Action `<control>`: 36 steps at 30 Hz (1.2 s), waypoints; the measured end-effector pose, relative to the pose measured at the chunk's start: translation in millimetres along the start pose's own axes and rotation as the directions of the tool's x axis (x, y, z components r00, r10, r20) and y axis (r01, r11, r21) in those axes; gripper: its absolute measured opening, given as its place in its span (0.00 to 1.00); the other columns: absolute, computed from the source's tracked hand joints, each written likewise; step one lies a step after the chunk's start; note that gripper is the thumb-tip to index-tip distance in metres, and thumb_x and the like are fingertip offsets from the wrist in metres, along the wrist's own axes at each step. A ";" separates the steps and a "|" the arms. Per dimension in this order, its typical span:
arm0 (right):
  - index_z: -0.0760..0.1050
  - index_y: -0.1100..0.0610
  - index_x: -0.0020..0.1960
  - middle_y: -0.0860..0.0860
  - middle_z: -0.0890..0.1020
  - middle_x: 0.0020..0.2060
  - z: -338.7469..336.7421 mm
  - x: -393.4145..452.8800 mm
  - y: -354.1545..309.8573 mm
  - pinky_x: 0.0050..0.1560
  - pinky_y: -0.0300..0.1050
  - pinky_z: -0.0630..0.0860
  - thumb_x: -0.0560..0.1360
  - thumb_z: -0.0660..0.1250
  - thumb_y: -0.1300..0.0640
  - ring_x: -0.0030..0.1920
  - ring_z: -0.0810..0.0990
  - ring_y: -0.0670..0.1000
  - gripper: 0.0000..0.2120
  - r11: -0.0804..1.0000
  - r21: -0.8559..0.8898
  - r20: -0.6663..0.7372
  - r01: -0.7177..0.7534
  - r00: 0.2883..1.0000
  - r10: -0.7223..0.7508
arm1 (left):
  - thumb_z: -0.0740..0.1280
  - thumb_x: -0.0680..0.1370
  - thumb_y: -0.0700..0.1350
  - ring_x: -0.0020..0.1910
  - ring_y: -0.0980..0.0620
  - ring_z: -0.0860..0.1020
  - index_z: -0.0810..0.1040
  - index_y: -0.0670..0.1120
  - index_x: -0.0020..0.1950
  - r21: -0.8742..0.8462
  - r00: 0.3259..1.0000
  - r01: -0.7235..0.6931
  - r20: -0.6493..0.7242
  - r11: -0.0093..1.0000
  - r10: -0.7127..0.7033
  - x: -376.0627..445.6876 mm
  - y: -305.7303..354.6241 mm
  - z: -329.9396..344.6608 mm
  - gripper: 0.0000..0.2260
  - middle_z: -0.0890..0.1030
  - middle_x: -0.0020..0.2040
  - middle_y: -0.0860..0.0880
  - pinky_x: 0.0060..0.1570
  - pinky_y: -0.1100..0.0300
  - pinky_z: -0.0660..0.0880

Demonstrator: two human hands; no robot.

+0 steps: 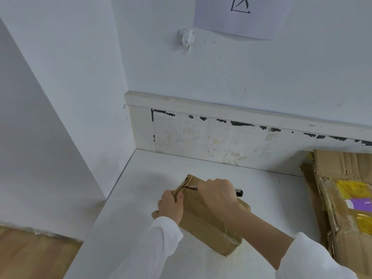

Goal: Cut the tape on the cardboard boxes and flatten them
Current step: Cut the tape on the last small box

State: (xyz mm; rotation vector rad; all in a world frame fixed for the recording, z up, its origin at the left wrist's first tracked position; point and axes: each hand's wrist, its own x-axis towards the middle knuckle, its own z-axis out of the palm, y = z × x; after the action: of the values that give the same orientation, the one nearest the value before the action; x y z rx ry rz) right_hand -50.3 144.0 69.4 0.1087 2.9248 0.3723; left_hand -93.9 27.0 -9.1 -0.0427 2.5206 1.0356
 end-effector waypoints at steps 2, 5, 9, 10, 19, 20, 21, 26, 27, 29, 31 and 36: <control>0.70 0.56 0.47 0.50 0.62 0.28 2.9 -2.8 7.6 0.25 0.42 0.53 0.77 0.55 0.69 0.26 0.60 0.49 0.10 1.000 -0.006 0.021 0.014 1.000 -0.014 | 0.51 0.82 0.52 0.53 0.50 0.70 0.65 0.49 0.52 0.029 1.000 -0.014 -0.016 0.999 0.014 -0.2 0.8 3.6 0.09 0.73 0.52 0.50 0.53 0.55 0.60; 0.70 0.54 0.48 0.50 0.62 0.29 5.4 -9.5 14.7 0.26 0.42 0.54 0.78 0.54 0.68 0.26 0.60 0.49 0.11 0.999 -0.021 0.057 0.034 0.998 -0.032 | 0.51 0.82 0.53 0.50 0.53 0.69 0.67 0.49 0.53 0.068 0.998 -0.017 -0.052 0.998 0.021 -2.0 1.1 7.4 0.10 0.72 0.50 0.52 0.51 0.56 0.59; 0.67 0.56 0.44 0.50 0.63 0.28 4.3 -9.1 12.7 0.26 0.42 0.54 0.77 0.55 0.70 0.26 0.60 0.49 0.11 0.997 -0.049 0.062 0.068 0.996 -0.065 | 0.52 0.81 0.53 0.48 0.52 0.74 0.70 0.49 0.57 0.183 0.995 -0.063 -0.062 0.981 0.076 2.4 -0.9 0.1 0.12 0.76 0.51 0.53 0.52 0.56 0.59; 0.66 0.57 0.44 0.50 0.63 0.29 4.8 -8.2 12.2 0.26 0.42 0.54 0.77 0.55 0.70 0.26 0.60 0.49 0.10 0.996 -0.045 0.059 0.074 0.996 -0.071 | 0.52 0.80 0.52 0.48 0.53 0.75 0.68 0.50 0.62 0.225 0.990 -0.110 -0.066 0.968 0.128 4.9 0.9 -2.9 0.14 0.75 0.56 0.53 0.55 0.55 0.59; 0.66 0.58 0.37 0.52 0.65 0.28 8.3 -17.0 18.3 0.25 0.42 0.55 0.77 0.56 0.71 0.26 0.62 0.49 0.13 0.988 -0.110 0.133 0.105 0.987 -0.090 | 0.48 0.82 0.55 0.56 0.45 0.75 0.70 0.50 0.65 0.286 0.974 -0.223 0.112 0.932 0.199 20.6 21.0 -1.2 0.19 0.77 0.58 0.47 0.56 0.54 0.72; 0.67 0.57 0.38 0.52 0.65 0.28 11.2 -21.7 21.6 0.25 0.42 0.55 0.77 0.56 0.71 0.26 0.62 0.49 0.13 0.987 -0.117 0.160 0.114 0.983 -0.095 | 0.48 0.82 0.55 0.55 0.45 0.76 0.71 0.49 0.64 0.300 0.973 -0.228 0.106 0.926 0.205 20.5 21.5 -0.9 0.18 0.78 0.57 0.47 0.55 0.54 0.72; 0.67 0.57 0.39 0.53 0.66 0.28 13.5 -26.5 25.4 0.25 0.42 0.55 0.77 0.56 0.70 0.26 0.62 0.49 0.12 0.986 -0.120 0.180 0.116 0.979 -0.093 | 0.48 0.82 0.55 0.55 0.45 0.76 0.71 0.49 0.64 0.309 0.972 -0.233 0.103 0.922 0.211 21.0 21.7 -0.3 0.18 0.78 0.56 0.47 0.54 0.55 0.72; 0.66 0.58 0.40 0.54 0.77 0.37 16.5 -45.1 45.9 0.25 0.42 0.56 0.76 0.56 0.71 0.32 0.73 0.52 0.10 0.985 -0.140 0.242 0.102 0.968 -0.066 | 0.47 0.82 0.55 0.53 0.46 0.75 0.71 0.49 0.62 0.344 0.971 -0.241 0.078 0.908 0.228 24.2 22.0 3.3 0.18 0.78 0.55 0.48 0.48 0.58 0.69; 0.69 0.59 0.44 0.55 0.79 0.41 15.7 -48.2 48.0 0.25 0.42 0.57 0.76 0.56 0.71 0.37 0.77 0.54 0.09 0.985 -0.139 0.248 0.103 0.966 -0.066 | 0.47 0.83 0.54 0.52 0.46 0.75 0.71 0.49 0.62 0.351 0.971 -0.241 0.072 0.905 0.230 24.1 21.2 3.6 0.18 0.78 0.54 0.48 0.47 0.59 0.68; 0.73 0.59 0.52 0.54 0.76 0.38 15.9 -54.5 51.2 0.25 0.42 0.56 0.76 0.57 0.70 0.39 0.78 0.55 0.11 0.987 -0.130 0.249 0.090 0.967 -0.056 | 0.47 0.83 0.54 0.53 0.46 0.75 0.70 0.49 0.63 0.366 0.970 -0.240 0.063 0.899 0.234 23.9 20.3 3.8 0.18 0.78 0.55 0.48 0.47 0.58 0.68; 0.73 0.60 0.55 0.53 0.67 0.31 16.8 -59.4 53.9 0.25 0.42 0.56 0.76 0.57 0.70 0.34 0.72 0.54 0.12 0.987 -0.127 0.244 0.096 0.968 -0.062 | 0.47 0.83 0.54 0.54 0.45 0.75 0.70 0.50 0.64 0.383 0.970 -0.240 0.062 0.892 0.234 23.7 19.7 4.1 0.18 0.77 0.56 0.48 0.48 0.57 0.69; 0.66 0.58 0.42 0.51 0.65 0.30 17.4 -73.0 63.6 0.25 0.42 0.57 0.75 0.56 0.72 0.26 0.62 0.49 0.10 0.987 -0.144 0.265 0.074 0.964 -0.034 | 0.47 0.83 0.54 0.54 0.45 0.75 0.70 0.49 0.64 0.396 0.973 -0.229 0.058 0.889 0.225 24.0 20.5 4.7 0.18 0.78 0.55 0.47 0.47 0.57 0.69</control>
State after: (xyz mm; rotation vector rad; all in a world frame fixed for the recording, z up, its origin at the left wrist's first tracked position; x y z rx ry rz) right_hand 27.6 202.6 82.2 0.0513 2.6223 0.5288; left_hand -117.8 48.1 -7.7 0.3843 2.7237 0.5711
